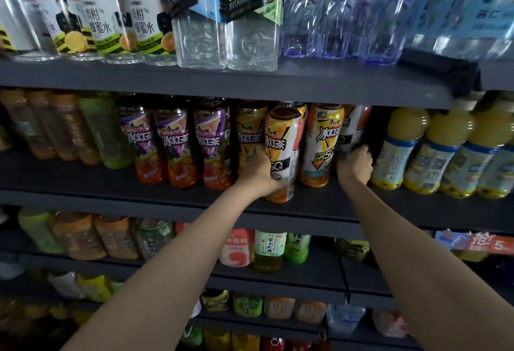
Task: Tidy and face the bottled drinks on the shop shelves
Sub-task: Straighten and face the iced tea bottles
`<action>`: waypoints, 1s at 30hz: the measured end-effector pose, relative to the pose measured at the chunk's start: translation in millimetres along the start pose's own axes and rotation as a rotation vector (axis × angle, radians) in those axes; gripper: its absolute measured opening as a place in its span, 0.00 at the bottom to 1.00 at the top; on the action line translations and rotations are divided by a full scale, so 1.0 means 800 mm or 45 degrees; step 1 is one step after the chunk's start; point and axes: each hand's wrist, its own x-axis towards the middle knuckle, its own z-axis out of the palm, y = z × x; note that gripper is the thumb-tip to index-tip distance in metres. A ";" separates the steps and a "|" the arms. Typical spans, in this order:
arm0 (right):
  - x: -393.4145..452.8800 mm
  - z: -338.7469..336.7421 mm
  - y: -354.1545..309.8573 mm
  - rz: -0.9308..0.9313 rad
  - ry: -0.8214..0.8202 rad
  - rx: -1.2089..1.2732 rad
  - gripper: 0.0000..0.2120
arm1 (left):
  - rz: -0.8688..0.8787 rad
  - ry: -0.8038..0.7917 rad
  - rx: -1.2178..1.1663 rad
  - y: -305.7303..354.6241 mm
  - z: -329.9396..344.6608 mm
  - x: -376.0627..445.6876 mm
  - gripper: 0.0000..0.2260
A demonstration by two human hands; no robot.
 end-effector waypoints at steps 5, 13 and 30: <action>-0.042 -0.024 0.022 -0.059 0.020 0.048 0.22 | 0.006 0.040 -0.020 0.001 -0.001 -0.007 0.37; -0.078 -0.050 0.054 -0.184 -0.012 0.279 0.33 | 0.014 0.036 -0.014 0.003 0.002 -0.012 0.39; -0.138 -0.111 0.025 -0.248 -0.271 0.384 0.17 | 0.342 0.040 -0.384 -0.002 0.034 -0.099 0.27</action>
